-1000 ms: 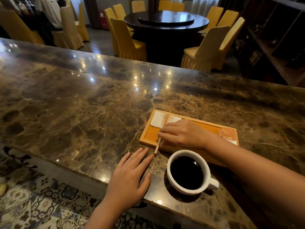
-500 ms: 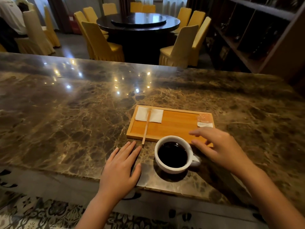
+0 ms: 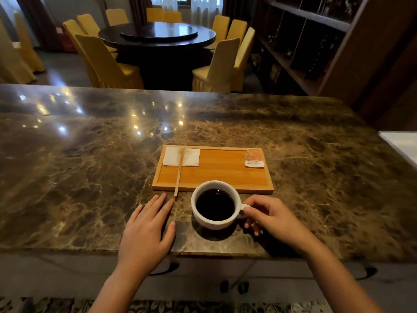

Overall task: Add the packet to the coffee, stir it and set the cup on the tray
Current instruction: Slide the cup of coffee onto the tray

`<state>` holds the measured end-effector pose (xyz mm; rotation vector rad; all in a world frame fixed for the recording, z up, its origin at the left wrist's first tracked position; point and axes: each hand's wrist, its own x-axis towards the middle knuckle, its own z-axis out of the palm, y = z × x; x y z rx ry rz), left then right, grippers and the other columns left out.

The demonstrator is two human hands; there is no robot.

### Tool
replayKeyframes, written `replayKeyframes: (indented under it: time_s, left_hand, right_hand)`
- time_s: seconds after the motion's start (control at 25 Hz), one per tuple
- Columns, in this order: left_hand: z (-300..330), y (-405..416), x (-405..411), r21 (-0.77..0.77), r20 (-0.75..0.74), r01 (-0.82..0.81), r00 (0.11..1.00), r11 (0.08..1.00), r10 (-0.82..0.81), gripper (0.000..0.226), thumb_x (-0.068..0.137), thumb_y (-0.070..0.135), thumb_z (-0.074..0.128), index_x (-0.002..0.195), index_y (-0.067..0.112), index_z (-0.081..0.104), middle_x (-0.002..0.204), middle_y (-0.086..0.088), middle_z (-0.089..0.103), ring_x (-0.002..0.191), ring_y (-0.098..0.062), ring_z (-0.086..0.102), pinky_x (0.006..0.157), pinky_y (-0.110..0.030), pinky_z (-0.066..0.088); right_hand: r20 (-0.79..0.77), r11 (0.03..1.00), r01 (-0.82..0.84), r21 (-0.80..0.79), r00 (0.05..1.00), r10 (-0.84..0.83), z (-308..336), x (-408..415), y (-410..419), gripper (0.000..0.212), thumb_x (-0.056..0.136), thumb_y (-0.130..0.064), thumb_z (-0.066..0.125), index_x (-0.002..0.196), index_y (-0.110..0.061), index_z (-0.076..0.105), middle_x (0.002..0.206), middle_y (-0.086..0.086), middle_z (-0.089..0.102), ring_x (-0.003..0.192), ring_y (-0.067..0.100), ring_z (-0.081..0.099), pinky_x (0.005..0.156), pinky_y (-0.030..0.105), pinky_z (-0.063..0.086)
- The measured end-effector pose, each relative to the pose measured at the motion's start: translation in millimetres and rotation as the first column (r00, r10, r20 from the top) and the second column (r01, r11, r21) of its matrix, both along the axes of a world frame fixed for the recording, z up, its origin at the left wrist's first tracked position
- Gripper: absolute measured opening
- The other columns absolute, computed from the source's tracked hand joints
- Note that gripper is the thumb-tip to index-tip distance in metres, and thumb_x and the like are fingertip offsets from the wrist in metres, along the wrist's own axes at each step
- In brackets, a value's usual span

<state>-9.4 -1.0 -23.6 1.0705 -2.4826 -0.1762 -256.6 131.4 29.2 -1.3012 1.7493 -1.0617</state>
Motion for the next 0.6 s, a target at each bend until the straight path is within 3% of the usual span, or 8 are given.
replayKeyframes:
  time_s: [0.2,0.4,0.6]
  left_hand:
    - [-1,0,1,-0.002,0.000,0.008,1.000,1.000,-0.008,0.051,0.087,0.042,0.036,0.131,0.019,0.049,0.139,-0.002,0.044,0.129,-0.012,0.032,0.105,-0.037,0.022]
    - [-2,-1,2,-0.002,0.000,0.014,1.000,1.000,-0.014,0.051,0.087,0.042,0.036,0.132,0.020,0.048,0.139,-0.002,0.043,0.130,-0.012,0.030,0.105,-0.037,0.022]
    - [-3,-2,2,0.000,-0.009,0.017,1.000,1.000,-0.017,0.052,0.087,0.042,0.035,0.132,0.020,0.048,0.139,-0.003,0.043,0.130,-0.013,0.031,0.106,-0.039,0.023]
  right_hand:
    - [0.164,0.999,-0.033,-0.035,0.986,0.038,-3,1,-2,0.017,0.092,-0.009,0.050,0.090,0.001,0.064,0.067,0.000,0.066,0.058,0.013,0.061,0.058,0.026,0.054]
    - [0.203,0.999,-0.011,-0.053,0.979,0.022,0,-6,-4,0.020,0.093,-0.008,0.048,0.091,0.004,0.063,0.066,-0.002,0.068,0.061,0.014,0.062,0.062,0.035,0.057]
    - [0.147,0.995,0.037,-0.090,0.989,-0.023,18,-21,-12,0.021,0.094,-0.006,0.046,0.092,0.009,0.060,0.072,0.006,0.064,0.059,0.008,0.061,0.060,0.020,0.052]
